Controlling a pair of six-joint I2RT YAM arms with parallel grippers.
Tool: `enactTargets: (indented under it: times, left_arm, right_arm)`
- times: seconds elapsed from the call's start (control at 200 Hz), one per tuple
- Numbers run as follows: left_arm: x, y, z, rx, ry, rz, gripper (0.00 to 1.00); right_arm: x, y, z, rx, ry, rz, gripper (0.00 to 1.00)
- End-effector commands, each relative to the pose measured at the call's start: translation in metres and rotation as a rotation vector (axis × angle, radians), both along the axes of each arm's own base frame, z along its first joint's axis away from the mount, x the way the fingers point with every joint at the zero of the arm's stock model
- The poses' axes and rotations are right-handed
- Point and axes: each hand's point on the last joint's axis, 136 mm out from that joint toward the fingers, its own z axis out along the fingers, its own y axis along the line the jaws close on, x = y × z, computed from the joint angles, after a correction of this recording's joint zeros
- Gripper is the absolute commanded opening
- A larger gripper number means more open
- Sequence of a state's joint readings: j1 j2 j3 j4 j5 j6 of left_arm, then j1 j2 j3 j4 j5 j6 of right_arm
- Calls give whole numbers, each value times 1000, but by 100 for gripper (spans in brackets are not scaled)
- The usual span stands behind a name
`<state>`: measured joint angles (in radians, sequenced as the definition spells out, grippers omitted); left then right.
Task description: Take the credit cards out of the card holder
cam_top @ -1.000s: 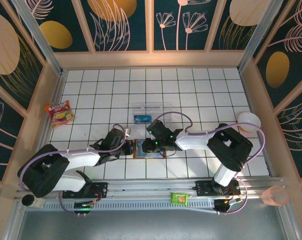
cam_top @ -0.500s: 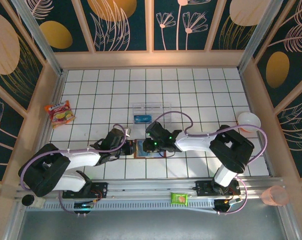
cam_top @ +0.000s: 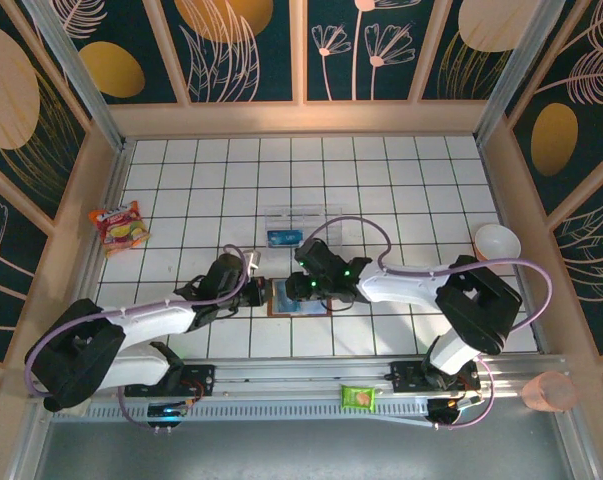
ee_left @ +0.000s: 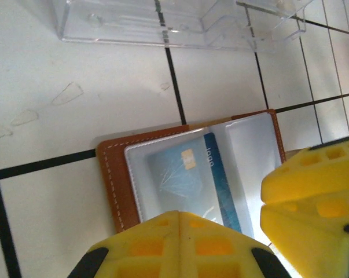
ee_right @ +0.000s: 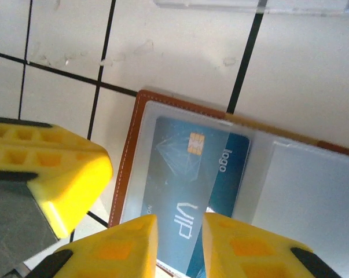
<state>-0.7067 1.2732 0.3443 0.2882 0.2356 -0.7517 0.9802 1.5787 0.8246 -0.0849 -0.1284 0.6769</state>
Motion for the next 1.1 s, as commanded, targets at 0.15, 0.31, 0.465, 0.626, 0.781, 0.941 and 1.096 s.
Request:
enactTargets:
  times: [0.15,0.31,0.465,0.626,0.781,0.941,1.096]
  left_arm:
    - [4,-8,-14,45,18,-24,0]
    - [2,-7,-22,58,39,-26,0]
    - [-4,-2,-31,78,63,-22,0]
    - [-9,3,-36,83,78,-18,0]
    - [-12,3,-38,83,86,-22,0]
    - [-13,3,-40,84,94,-26,0]
    - [-14,2,-42,81,101,-32,0]
  right_arm:
    - [3,2,3,37,37,48,26]
    - [4,-2,-12,32,76,21,26]
    - [4,-3,-23,37,107,21,25]
    - [5,-9,-29,21,120,-4,24]
    - [3,-16,-34,13,135,-17,24]
    - [-1,-12,-37,46,164,0,23]
    - [-2,-6,-35,79,178,16,22]
